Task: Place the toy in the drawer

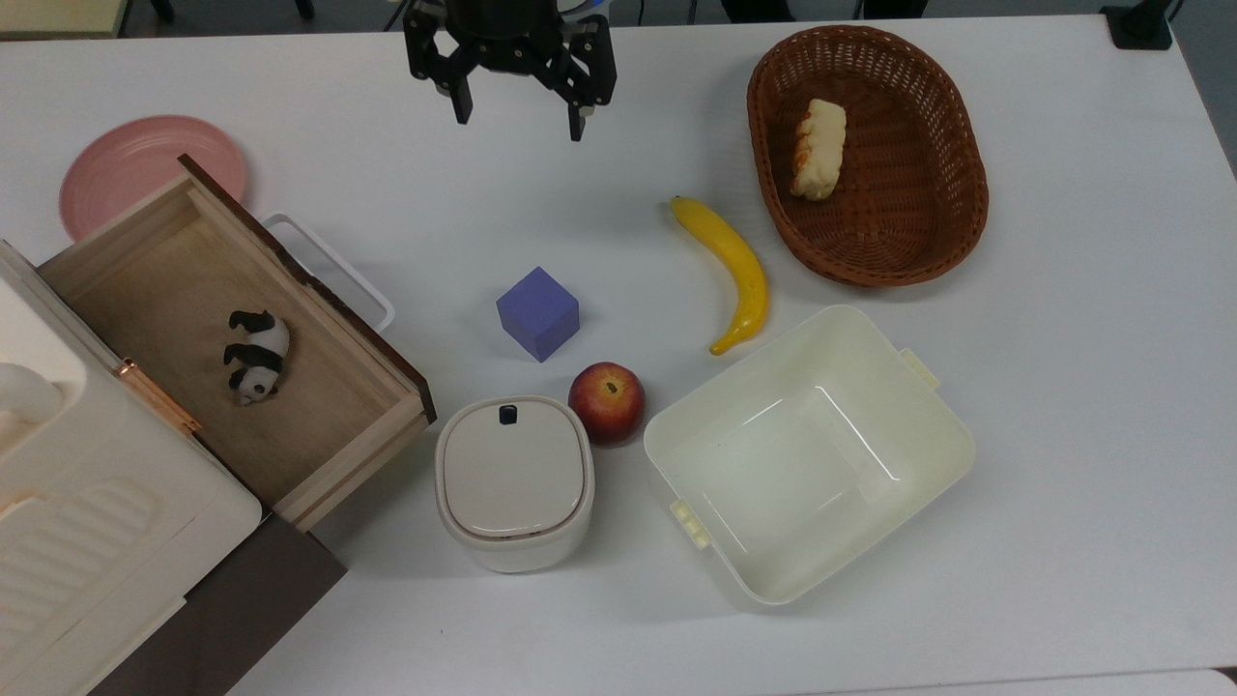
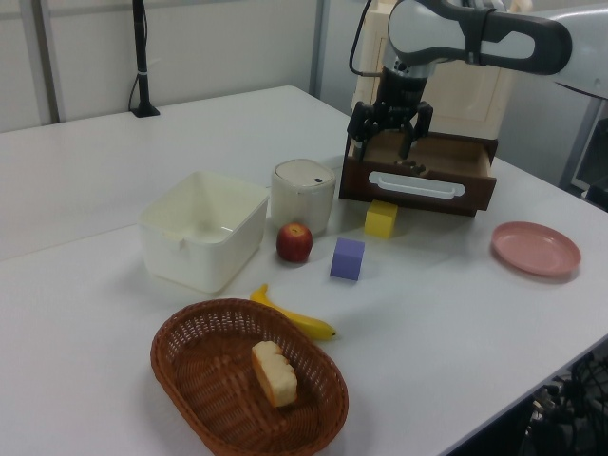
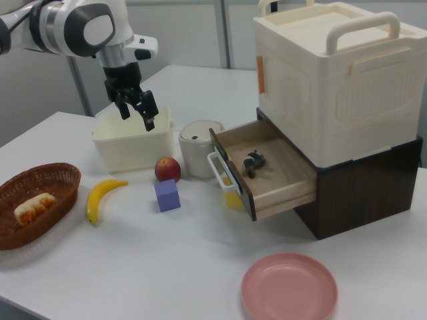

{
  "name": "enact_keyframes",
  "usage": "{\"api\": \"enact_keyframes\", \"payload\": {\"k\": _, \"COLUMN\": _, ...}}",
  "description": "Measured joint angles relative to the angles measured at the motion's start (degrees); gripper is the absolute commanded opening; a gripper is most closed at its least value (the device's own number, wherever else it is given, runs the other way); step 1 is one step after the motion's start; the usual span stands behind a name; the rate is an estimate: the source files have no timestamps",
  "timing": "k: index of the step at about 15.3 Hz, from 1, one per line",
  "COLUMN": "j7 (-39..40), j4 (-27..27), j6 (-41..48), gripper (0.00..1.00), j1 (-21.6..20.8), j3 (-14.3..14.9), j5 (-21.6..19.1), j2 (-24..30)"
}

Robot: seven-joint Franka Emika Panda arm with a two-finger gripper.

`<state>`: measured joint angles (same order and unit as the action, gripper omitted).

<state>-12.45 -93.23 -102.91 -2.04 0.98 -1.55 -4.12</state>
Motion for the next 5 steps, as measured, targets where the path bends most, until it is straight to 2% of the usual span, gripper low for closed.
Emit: {"api": "enact_keyframes", "payload": {"k": 5, "j7": 0.75, "j4": 0.02, "j6": 2.4, "gripper": 1.0, "j1": 0.29, "j3": 0.52, "j5": 0.04, "j2": 1.27}}
